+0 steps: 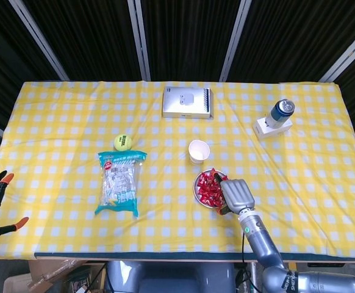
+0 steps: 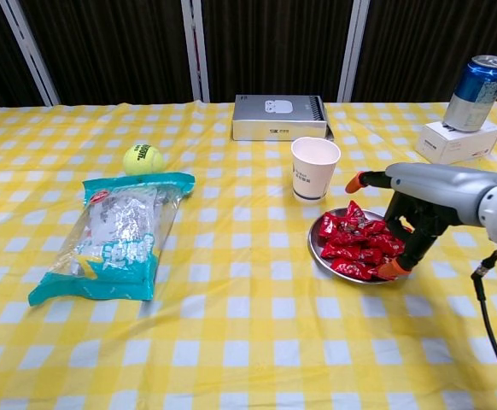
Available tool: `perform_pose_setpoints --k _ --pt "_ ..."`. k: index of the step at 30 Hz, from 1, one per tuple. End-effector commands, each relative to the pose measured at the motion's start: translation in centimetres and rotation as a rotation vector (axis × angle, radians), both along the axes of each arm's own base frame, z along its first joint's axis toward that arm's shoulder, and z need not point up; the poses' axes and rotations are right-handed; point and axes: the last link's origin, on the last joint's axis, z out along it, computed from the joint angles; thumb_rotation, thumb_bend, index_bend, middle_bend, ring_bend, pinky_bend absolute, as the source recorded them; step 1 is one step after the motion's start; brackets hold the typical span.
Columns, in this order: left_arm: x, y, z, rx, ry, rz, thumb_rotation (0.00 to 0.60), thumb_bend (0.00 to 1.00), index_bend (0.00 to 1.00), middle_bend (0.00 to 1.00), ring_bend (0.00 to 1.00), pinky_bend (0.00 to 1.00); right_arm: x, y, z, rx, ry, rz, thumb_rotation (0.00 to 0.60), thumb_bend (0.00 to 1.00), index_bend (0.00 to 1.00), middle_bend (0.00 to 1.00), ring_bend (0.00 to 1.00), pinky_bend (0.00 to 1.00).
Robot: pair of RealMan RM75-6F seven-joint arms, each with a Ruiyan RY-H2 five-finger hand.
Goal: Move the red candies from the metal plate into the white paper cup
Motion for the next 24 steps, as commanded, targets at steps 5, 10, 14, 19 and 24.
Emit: perform_pose_setpoints --k 5,10,14,19,24 --pt "0.0 0.1 -0.1 -0.009 -0.004 0.001 0.6 0.0 0.0 0.0 0.0 0.0 0.9 -0.8 -1.8 0.005 -0.005 -0.019 0.6 0.22 0.16 0.78 0.86 1.0" --pt "0.0 0.2 -0.2 -0.016 -0.006 0.004 0.6 0.0 0.0 0.0 0.0 0.0 0.7 -1.9 -2.2 -0.007 -0.001 -0.045 0.6 0.22 0.17 0.79 0.86 1.0" --pt "0.0 0.2 -0.2 -0.02 -0.006 0.008 0.6 0.0 0.0 0.0 0.0 0.0 0.2 -2.5 -2.5 -0.007 0.006 -0.071 0.6 0.22 0.17 0.78 0.86 1.0" --pt "0.1 0.3 -0.3 -0.025 -0.003 0.008 0.6 0.0 0.0 0.0 0.0 0.0 -0.4 -2.7 -2.9 0.003 0.021 -0.086 0.6 0.22 0.19 0.78 0.86 1.0" --pt "0.1 0.2 -0.4 -0.028 -0.002 0.012 0.6 0.0 0.0 0.0 0.0 0.0 -1.0 -2.9 -3.3 0.012 0.026 -0.103 0.6 0.22 0.24 0.79 0.86 1.0"
